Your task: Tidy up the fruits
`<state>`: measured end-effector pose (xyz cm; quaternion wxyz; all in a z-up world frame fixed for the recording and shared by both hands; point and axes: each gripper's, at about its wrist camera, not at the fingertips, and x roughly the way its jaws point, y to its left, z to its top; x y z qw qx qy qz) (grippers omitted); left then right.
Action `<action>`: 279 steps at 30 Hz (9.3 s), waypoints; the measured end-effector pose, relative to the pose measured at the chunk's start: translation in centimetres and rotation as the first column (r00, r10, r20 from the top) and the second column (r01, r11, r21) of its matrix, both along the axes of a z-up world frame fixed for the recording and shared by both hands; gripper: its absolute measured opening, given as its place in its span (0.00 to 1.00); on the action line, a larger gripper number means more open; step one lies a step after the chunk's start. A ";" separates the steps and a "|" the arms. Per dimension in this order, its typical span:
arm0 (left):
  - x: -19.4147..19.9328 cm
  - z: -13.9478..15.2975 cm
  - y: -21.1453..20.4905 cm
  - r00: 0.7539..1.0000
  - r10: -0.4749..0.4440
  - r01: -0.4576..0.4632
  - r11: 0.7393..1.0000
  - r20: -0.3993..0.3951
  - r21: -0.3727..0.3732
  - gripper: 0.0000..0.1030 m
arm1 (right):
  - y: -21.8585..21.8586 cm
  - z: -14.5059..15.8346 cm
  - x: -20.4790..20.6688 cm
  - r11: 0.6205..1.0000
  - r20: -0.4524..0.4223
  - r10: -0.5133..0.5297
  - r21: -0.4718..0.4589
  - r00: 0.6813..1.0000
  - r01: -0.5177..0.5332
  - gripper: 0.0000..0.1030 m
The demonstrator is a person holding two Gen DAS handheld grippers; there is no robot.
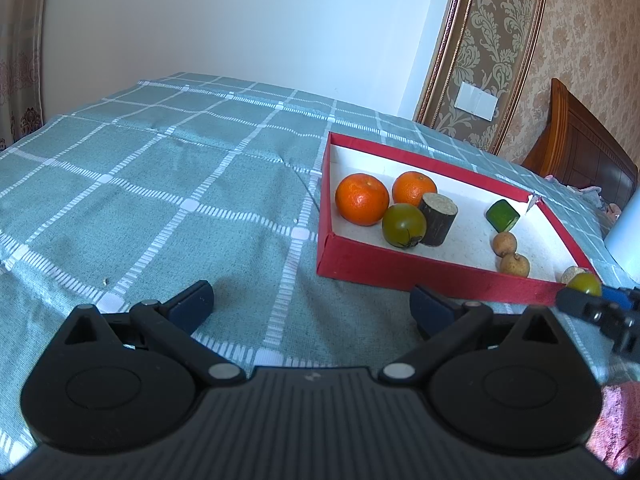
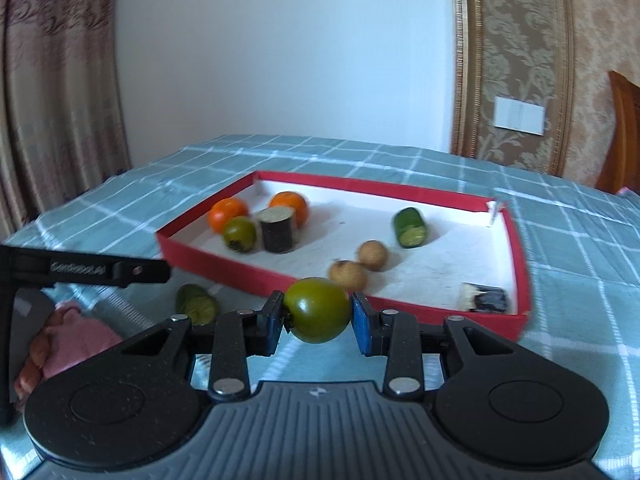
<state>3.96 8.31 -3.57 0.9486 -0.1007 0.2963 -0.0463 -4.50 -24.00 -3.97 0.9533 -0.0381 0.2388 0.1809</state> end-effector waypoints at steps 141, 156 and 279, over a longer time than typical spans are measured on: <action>-1.9 0.3 -9.5 0.972 -0.234 0.225 0.940 0.007 0.256 0.36 | -3.8 -0.7 4.0 0.966 -0.018 -0.258 0.005 0.966 0.258 0.76; 0.5 4.4 -10.7 0.957 -0.277 0.251 0.941 0.090 0.229 0.36 | -4.3 -0.4 3.9 0.954 -0.008 -0.296 0.041 0.955 0.296 0.76; -8.1 5.5 -8.4 0.990 -0.038 0.003 0.968 0.134 0.250 1.00 | 0.8 -0.7 -2.5 0.967 -0.050 -0.235 0.087 0.971 0.239 0.85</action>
